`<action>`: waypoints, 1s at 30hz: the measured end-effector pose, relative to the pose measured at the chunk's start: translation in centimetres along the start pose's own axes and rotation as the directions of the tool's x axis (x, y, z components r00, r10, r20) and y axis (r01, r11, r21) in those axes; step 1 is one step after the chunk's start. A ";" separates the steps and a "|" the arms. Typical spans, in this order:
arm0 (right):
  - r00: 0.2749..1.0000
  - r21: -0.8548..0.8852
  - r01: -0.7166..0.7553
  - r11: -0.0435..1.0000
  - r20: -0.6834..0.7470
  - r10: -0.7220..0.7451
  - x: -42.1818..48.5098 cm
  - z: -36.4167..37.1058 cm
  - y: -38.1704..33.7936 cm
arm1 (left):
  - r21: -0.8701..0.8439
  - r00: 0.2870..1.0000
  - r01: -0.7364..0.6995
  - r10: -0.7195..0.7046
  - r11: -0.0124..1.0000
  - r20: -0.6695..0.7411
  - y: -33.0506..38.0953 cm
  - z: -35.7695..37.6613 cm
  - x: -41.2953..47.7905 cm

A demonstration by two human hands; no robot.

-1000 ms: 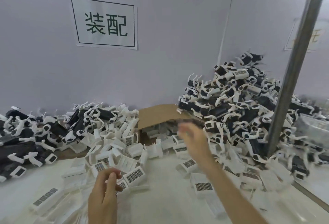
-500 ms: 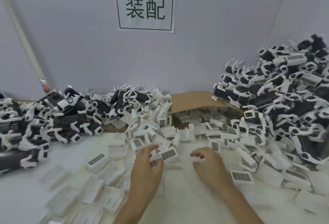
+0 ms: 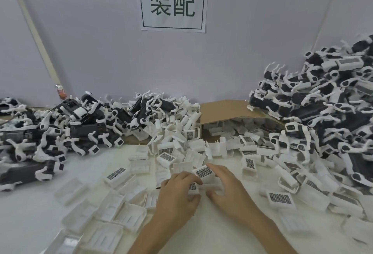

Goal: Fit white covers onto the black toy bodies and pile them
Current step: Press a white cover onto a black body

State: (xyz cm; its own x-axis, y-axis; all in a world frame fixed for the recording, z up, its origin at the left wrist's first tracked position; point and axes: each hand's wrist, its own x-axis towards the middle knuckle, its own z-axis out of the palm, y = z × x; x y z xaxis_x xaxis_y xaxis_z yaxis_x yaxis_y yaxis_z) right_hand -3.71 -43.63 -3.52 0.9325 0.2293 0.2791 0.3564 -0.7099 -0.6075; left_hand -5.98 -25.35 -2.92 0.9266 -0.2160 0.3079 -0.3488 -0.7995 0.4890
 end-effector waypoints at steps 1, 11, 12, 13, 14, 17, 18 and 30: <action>1.000 -0.013 0.005 1.000 0.002 -0.005 0.0 0.1 0.0 | -0.002 1.000 -0.015 0.015 1.000 0.004 0.0 0.0 0.0; 0.998 -0.026 -0.038 0.999 -0.043 0.037 -0.2 0.2 0.4 | -0.105 0.986 -0.162 0.164 0.981 0.015 0.1 0.3 -0.4; 0.999 -0.046 -0.028 0.999 -0.045 0.026 -0.3 0.2 0.3 | -0.122 0.983 -0.181 0.184 0.976 0.019 0.1 0.3 -0.5; 0.999 -0.063 -0.018 0.998 -0.048 0.015 -0.3 0.1 0.3 | -0.142 0.979 -0.197 0.202 0.970 0.022 0.3 0.3 -0.5; 0.999 -0.066 -0.012 0.998 -0.051 0.008 -0.3 0.0 0.2 | -0.170 0.975 -0.211 0.219 0.963 0.026 0.4 0.3 -0.6; 0.999 -0.024 -0.004 1.000 -0.037 0.003 -0.2 -0.2 0.1 | -0.253 0.971 -0.230 0.240 0.940 0.006 0.7 -0.1 -0.4; 1.000 -0.003 -0.006 1.000 -0.025 0.005 -0.3 -0.2 0.2 | -0.250 0.975 -0.220 0.223 0.943 -0.017 0.7 -0.4 -0.3; 0.998 -0.093 0.011 0.996 -0.066 -0.017 -0.4 0.4 -0.2 | -0.004 0.947 0.254 -0.250 0.967 -0.199 -4.2 -6.0 8.9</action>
State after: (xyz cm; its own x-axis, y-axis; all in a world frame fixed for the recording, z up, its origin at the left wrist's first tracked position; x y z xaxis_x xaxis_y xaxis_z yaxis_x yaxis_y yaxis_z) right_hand -4.11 -43.32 -3.79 0.9202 0.1969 0.3383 0.3598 -0.7659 -0.5329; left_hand 2.85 -20.56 2.69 0.9371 0.1070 0.3321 -0.1022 -0.8258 0.5546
